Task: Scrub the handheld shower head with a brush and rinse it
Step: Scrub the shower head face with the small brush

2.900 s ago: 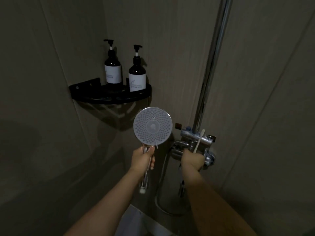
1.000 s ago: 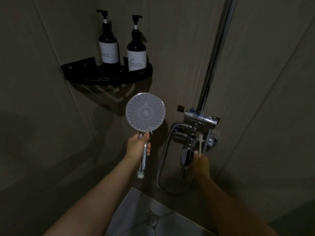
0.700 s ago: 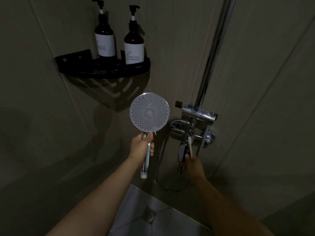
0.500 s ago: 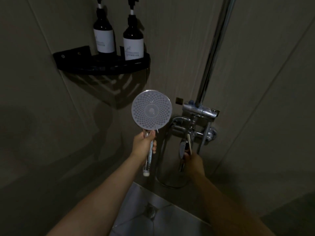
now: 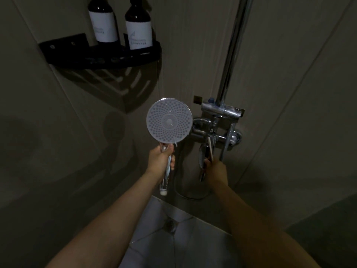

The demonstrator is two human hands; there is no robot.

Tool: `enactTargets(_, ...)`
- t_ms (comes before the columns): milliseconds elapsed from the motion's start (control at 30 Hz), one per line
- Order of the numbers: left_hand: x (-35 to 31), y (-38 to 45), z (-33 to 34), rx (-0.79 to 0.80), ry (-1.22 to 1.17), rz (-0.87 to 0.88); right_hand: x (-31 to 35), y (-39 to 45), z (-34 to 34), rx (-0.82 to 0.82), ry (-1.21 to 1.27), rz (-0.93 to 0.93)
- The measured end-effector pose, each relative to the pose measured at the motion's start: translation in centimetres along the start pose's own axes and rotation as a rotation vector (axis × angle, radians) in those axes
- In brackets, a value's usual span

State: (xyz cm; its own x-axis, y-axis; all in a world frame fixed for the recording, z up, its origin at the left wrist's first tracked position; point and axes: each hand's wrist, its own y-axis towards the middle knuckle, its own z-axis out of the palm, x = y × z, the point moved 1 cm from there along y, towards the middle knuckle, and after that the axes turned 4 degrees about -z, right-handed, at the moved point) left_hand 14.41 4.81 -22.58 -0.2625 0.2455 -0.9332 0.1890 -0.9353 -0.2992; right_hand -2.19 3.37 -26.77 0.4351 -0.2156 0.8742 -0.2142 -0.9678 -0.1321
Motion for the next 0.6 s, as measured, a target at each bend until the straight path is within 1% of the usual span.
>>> enactTargets(233,0.31,-0.12,0.10,0.013,0.017,-0.015,0.38,-0.43,-0.42,0.009,-0.034,-0.034)
enactTargets(400,0.64,-0.04,0.24,0.009,0.007,-0.022,0.54,-0.59,-0.55,0.016,-0.017,-0.021)
enactTargets(600,0.92,0.06,0.31,0.006,-0.005,-0.033,0.56,-0.71,-0.75,0.037,-0.053,-0.036)
